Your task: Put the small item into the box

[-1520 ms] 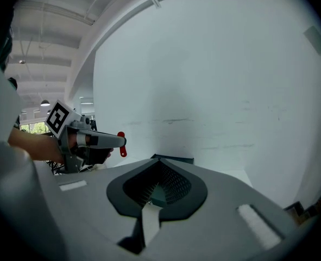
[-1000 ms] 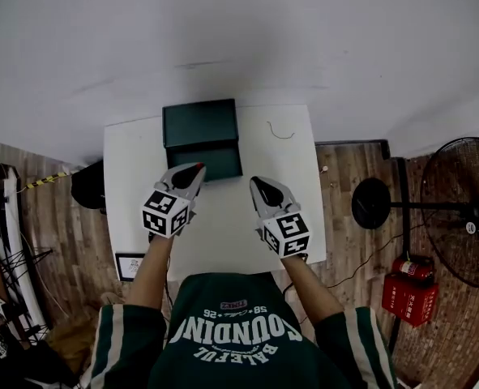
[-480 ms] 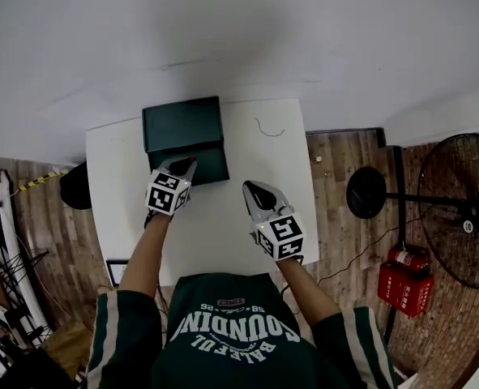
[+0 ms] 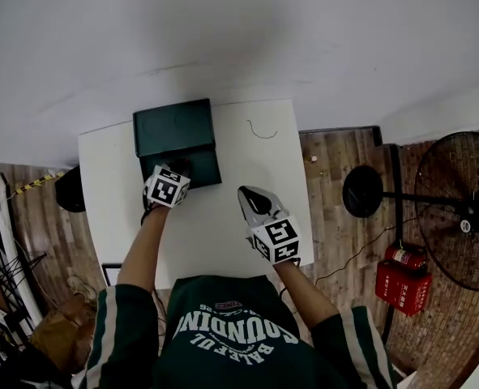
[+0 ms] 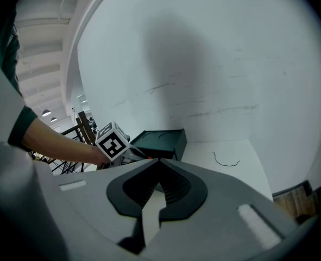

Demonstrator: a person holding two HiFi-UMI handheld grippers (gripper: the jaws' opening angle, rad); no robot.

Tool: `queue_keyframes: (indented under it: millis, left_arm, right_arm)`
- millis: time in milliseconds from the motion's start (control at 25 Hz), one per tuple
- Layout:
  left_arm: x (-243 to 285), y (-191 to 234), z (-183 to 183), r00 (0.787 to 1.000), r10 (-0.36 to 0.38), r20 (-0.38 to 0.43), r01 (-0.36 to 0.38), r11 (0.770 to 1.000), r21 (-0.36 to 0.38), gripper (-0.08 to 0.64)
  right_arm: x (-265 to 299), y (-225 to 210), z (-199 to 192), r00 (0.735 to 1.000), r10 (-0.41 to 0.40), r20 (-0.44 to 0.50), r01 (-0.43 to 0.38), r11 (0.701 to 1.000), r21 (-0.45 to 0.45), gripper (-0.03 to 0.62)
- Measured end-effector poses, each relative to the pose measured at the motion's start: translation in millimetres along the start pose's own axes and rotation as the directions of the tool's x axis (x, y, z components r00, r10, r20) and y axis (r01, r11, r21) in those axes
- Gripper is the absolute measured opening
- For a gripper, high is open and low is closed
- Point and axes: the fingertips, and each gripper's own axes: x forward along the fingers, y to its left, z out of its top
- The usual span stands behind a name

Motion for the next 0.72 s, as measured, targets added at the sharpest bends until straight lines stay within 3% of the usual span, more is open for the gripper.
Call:
queue_keyframes:
  millis: [320, 480, 720]
  left_arm:
    - [-14.2, -3.2, 4.9, 1.000, 0.003, 0.030, -0.003, 1.000, 0.013, 0.063]
    - [-48.9, -7.0, 18.5, 0.992, 0.032, 0.119, -0.033, 0.999, 0.009, 0.063]
    - [-108.0, -19.0, 37.4, 0.963, 0.046, 0.264, -0.048, 0.999, -0.001, 0.052]
  right_arm:
    - [-0.5, 3.5, 3.5, 1.000, 0.010, 0.006, -0.010, 1.000, -0.008, 0.002]
    - [-4.2, 6.8, 13.5, 0.999, -0.015, 0.029, 0.016, 0.999, -0.030, 0.002]
    - [-8.1, 17.9, 41.3, 0.995, -0.022, 0.095, 0.028, 0.998, -0.060, 0.002]
